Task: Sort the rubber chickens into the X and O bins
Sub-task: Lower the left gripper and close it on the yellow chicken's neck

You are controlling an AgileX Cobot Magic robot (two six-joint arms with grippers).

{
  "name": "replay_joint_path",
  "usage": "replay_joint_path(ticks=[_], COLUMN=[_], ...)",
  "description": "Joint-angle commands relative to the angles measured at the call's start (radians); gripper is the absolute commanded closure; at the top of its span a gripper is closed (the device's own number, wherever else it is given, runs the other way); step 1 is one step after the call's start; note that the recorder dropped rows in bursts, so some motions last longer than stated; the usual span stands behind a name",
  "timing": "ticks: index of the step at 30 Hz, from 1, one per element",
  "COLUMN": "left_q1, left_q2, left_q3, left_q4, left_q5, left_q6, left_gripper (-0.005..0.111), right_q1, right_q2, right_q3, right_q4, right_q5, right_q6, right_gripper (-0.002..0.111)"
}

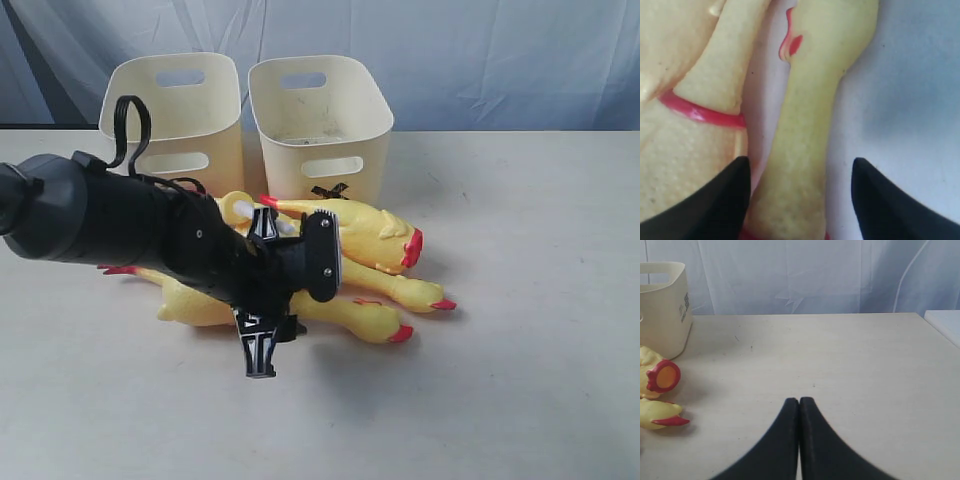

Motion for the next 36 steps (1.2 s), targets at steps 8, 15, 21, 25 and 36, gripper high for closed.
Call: replay_joint_path(ticks=[8,15,21,25,36], left_q1=[-0.067,-0.067,-0.067,-0.067,-0.067], left_q2=[0.002,0.059,0.065,0.065,0.050], left_q3=[0.000,0.000,0.000,0.000,-0.044], left_q4=[0.010,0.018,0.093,0.173,0.179], left_q5=[-0.005,-0.012,-0.009,0.018,0.160], left_q6=[-0.019,-0.019,-0.122,-0.198,-0.279], left_gripper=[0.054,0.054,0.054,0.057,0.090], right_q1=[0.001,0.001,0.001,0.001,0.001], right_q2=[-0.005,-0.005,-0.005,-0.005,-0.005], right_q3=[0.001,0.001,0.001,0.001,0.001], right_q4=[0.002,0.002,0.002,0.002,0.002], right_q5=[-0.005,-0.005,-0.005,-0.005,-0.005], right_q6=[0.001,0.001,0.001,0.001,0.001], right_gripper=[0.109,0.109,0.109,0.109,0.109])
